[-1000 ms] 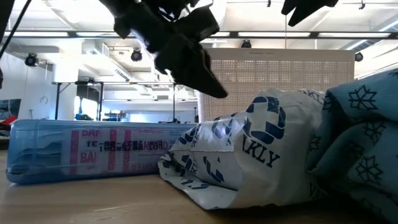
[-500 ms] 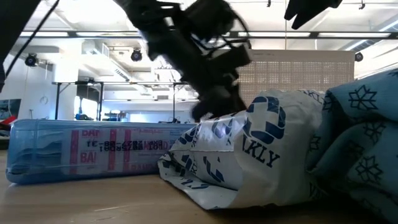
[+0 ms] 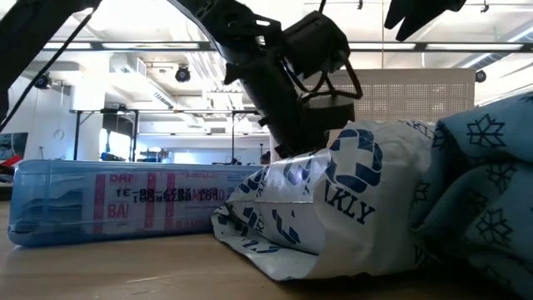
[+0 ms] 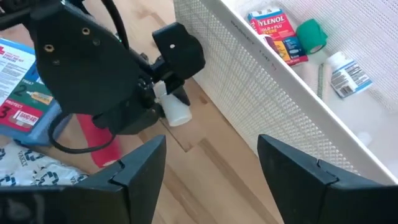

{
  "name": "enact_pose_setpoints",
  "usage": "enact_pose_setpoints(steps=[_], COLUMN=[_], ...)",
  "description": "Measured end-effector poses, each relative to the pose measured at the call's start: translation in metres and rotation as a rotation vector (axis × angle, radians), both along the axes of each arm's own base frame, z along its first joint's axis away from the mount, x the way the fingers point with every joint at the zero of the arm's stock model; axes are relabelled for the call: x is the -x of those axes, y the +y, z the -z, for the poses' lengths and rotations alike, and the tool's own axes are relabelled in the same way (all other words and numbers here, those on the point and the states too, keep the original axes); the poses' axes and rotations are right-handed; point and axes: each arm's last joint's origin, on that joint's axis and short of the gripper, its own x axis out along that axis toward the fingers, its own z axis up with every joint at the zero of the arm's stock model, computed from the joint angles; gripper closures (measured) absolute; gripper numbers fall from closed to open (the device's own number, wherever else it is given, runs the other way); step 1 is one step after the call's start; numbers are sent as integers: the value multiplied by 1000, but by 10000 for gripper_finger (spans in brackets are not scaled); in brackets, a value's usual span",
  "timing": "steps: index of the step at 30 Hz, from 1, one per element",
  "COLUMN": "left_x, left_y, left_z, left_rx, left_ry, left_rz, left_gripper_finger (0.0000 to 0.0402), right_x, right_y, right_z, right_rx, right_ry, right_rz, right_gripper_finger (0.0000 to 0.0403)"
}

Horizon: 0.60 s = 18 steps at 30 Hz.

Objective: Pick & place medical supplies in basket/bin
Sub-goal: Put the white pill bottle into the white bin

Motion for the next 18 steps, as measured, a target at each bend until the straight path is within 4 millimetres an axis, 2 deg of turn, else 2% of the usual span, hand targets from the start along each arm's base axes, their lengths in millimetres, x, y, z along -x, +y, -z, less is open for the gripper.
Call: enact_pose_setpoints(steps=[3,18], left_x=[2,15], left_y=[-2,-16], left_z=[0,2], left_rx=[51,161], left_ry=[12,90], left_rz=[21,-103], left_gripper_finger=[210,216], right_x=[0,0], right_y=[0,-1], right_z=[0,0], right_rx=[1,22], right_ry=[0,-8], right_rz=[0,8], right_gripper_finger=[161,165])
